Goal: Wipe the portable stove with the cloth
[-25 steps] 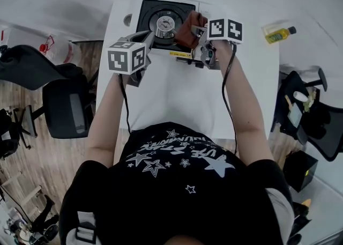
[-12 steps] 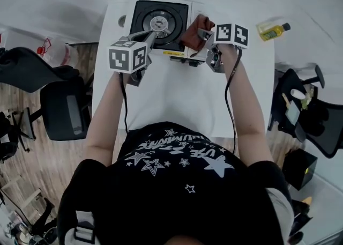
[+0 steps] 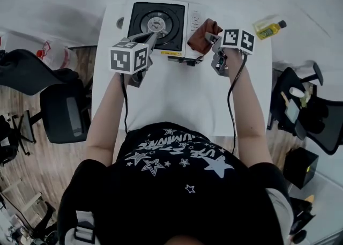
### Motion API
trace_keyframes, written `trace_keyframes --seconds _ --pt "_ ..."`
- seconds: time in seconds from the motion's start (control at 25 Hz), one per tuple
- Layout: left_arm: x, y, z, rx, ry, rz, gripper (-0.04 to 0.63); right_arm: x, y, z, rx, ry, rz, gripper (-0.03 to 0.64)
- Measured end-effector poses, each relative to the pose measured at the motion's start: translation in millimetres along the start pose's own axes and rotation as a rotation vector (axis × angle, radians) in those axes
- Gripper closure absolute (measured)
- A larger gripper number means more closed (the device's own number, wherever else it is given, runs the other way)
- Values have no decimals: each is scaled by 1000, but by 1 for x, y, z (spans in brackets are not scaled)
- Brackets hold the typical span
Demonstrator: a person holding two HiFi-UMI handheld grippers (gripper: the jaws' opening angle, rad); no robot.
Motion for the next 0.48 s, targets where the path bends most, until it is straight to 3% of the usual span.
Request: trace_keyframes --seconds 0.24,0.48 --pt "6 -5 0 -3 -10 5 588 6 3 -1 7 -11 3 549" --pt "22 5 -5 7 -41 -10 588 6 46 -5 92 -15 -61 549"
Point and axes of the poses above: the fingertips, and each gripper's own axes: x backward along the fingers, y to its left, z out of its underside, the point moved 1 cm from there along x, backward along the fingers, and after that the axes turned 15 degrees about -z, right-handed, at the moved point
